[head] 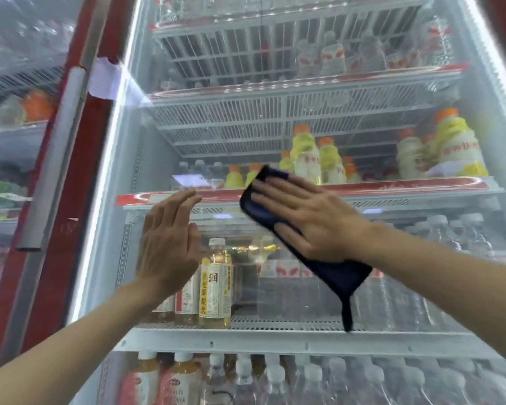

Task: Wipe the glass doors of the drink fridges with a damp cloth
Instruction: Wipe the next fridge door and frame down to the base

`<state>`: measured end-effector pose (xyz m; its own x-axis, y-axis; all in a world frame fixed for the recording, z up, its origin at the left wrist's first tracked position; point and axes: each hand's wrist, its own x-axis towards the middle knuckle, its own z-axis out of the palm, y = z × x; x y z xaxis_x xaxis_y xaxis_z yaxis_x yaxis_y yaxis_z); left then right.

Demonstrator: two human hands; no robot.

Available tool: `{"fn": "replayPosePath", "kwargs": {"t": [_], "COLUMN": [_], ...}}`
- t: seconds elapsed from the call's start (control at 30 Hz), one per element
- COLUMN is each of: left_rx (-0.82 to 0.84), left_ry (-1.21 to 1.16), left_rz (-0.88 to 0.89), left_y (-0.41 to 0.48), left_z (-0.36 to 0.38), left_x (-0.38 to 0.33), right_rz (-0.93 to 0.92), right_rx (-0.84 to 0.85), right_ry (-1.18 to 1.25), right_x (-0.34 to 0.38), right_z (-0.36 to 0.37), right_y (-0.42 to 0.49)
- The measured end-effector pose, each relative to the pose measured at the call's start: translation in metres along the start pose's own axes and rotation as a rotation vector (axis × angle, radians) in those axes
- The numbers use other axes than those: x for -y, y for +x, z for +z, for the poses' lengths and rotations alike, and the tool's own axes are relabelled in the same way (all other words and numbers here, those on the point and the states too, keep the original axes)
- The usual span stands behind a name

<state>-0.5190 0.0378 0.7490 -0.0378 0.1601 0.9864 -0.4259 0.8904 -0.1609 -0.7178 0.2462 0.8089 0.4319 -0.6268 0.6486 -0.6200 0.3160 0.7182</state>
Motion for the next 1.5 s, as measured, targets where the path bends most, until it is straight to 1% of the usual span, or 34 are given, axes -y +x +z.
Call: {"fn": "replayPosePath", "kwargs": {"t": [0.07,0.13,0.2,0.27,0.3,0.33,0.4,0.47,0.5,0.53,0.57,0.63,0.67,0.73,0.83,0.9,0.97,1.03,1.07,1.1,1.13,1.2,1.23,1.3,1.4,1.43,1.5], "left_rx": [0.028,0.02,0.003,0.003,-0.011,-0.028,-0.055,-0.065,-0.052,-0.036,-0.021,-0.015,-0.024,-0.042,-0.052,-0.07,-0.077,-0.053,-0.041,-0.032,-0.025,-0.007,-0.005,-0.012,-0.045,-0.064,-0.09], "left_ry": [0.013,0.003,-0.014,-0.052,-0.088,-0.131,-0.17,-0.114,-0.082,-0.057,-0.039,-0.011,-0.007,-0.02,-0.068,-0.156,-0.198,-0.125,-0.084,-0.055,-0.037,-0.014,-0.007,-0.012,-0.069,-0.097,-0.147], "left_rz": [0.014,0.035,0.045,0.048,0.04,0.023,-0.016,-0.033,-0.033,-0.03,-0.025,-0.008,0.0,0.006,-0.011,-0.032,-0.037,0.023,0.056,0.074,0.078,0.071,0.07,0.081,0.077,0.059,0.026], "left_y": [-0.002,-0.007,-0.009,-0.012,-0.01,-0.009,-0.012,-0.017,-0.018,-0.019,-0.019,-0.02,-0.02,-0.022,-0.024,-0.024,-0.025,-0.031,-0.033,-0.035,-0.037,-0.042,-0.043,-0.044,-0.047,-0.049,-0.057], "left_z": [0.001,0.003,0.004,0.001,0.001,0.0,-0.007,-0.015,-0.018,-0.019,-0.019,-0.017,-0.015,-0.015,-0.015,-0.019,-0.028,-0.04,-0.043,-0.045,-0.045,-0.043,-0.041,-0.039,-0.041,-0.043,-0.048], "left_x": [0.011,0.014,0.014,0.016,0.013,0.011,0.019,0.039,0.05,0.058,0.063,0.066,0.066,0.065,0.067,0.068,0.076,0.095,0.106,0.115,0.122,0.127,0.127,0.129,0.13,0.13,0.136], "right_rz": [0.178,0.318,0.401,0.429,0.411,0.354,0.134,-0.066,-0.112,-0.109,-0.055,0.12,0.209,0.328,0.406,0.35,0.131,-0.102,-0.159,-0.153,-0.079,0.192,0.296,0.385,0.364,0.313,0.124], "right_rx": [-0.022,-0.039,-0.072,-0.097,-0.103,-0.097,-0.035,0.044,0.056,0.047,0.028,-0.008,-0.02,-0.058,-0.121,-0.127,-0.066,0.038,0.057,0.044,0.007,-0.035,-0.047,-0.086,-0.13,-0.127,-0.066], "right_ry": [-0.007,0.007,0.049,0.059,0.045,0.023,-0.002,-0.007,-0.016,-0.027,-0.031,-0.03,-0.037,-0.022,0.008,-0.01,-0.036,-0.031,-0.026,-0.021,-0.01,-0.006,-0.016,-0.012,0.005,-0.011,-0.038], "right_x": [-0.008,0.003,0.023,0.052,0.064,0.079,0.105,0.1,0.088,0.076,0.065,0.054,0.055,0.066,0.093,0.123,0.152,0.143,0.129,0.115,0.102,0.093,0.098,0.123,0.167,0.181,0.201], "right_z": [-0.006,-0.004,0.0,0.007,0.012,0.017,0.024,0.021,0.016,0.011,0.007,0.0,0.001,0.005,0.012,0.021,0.029,0.023,0.018,0.012,0.007,0.0,0.003,0.012,0.025,0.03,0.037], "right_y": [0.03,0.049,0.055,0.052,0.044,0.035,0.019,0.014,0.021,0.032,0.047,0.078,0.09,0.105,0.108,0.097,0.078,0.071,0.08,0.096,0.114,0.147,0.158,0.167,0.157,0.15,0.132]}}
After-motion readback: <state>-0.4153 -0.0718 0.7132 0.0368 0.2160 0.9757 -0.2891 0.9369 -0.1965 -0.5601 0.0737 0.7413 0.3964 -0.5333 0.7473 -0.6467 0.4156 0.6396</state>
